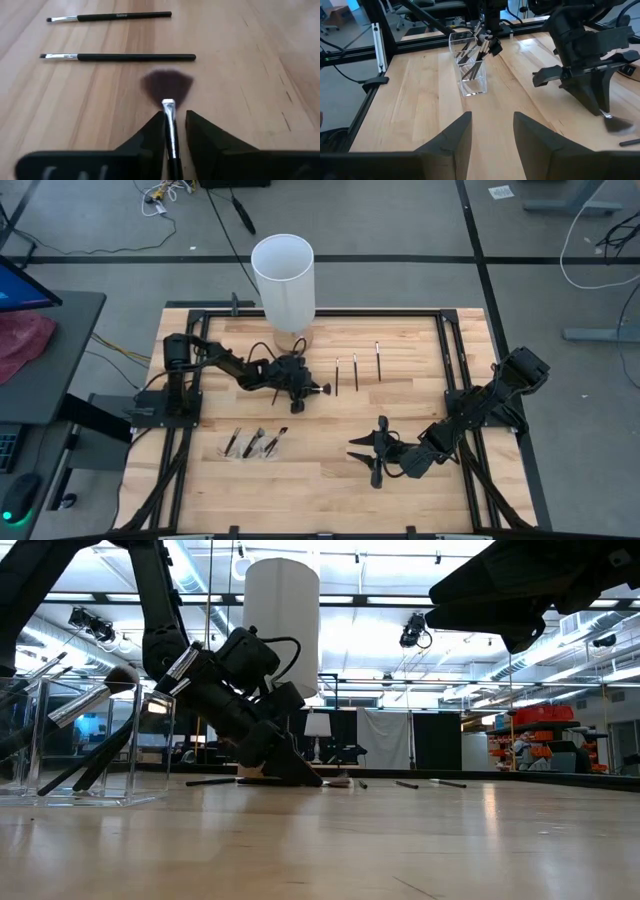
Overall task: Put items in baskets/containers
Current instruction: Put the highlighter brush in the transparent organizer
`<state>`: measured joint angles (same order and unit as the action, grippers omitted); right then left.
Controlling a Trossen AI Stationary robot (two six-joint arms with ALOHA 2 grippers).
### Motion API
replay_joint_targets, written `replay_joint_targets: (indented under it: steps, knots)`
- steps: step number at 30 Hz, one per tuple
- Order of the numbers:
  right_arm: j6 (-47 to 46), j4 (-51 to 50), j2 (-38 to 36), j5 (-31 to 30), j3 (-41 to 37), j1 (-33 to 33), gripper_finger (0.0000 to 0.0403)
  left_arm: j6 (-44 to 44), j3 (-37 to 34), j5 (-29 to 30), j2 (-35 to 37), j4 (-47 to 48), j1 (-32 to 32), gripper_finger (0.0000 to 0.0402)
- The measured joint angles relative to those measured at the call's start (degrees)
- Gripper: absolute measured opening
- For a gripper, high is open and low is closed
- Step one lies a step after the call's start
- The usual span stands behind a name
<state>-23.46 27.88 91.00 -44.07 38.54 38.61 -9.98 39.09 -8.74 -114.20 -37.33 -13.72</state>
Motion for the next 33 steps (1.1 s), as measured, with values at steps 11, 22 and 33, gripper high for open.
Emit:
replay_joint_targets:
  steps: [11,22,33]
  knots:
    - [0.0,0.0,0.0,0.0,0.0,0.0,0.0149,-1.0,0.1,0.2,0.2,1.6,-0.4,0.0018]
    - [0.0,0.0,0.0,0.0,0.0,0.0,0.0149,5.2,-0.3,-2.3,0.1,-3.4,-0.2,0.0018]
    - [0.0,0.0,0.0,0.0,0.0,0.0,0.0149,7.5,-0.5,-3.1,4.1,-5.2,1.4,0.0003]
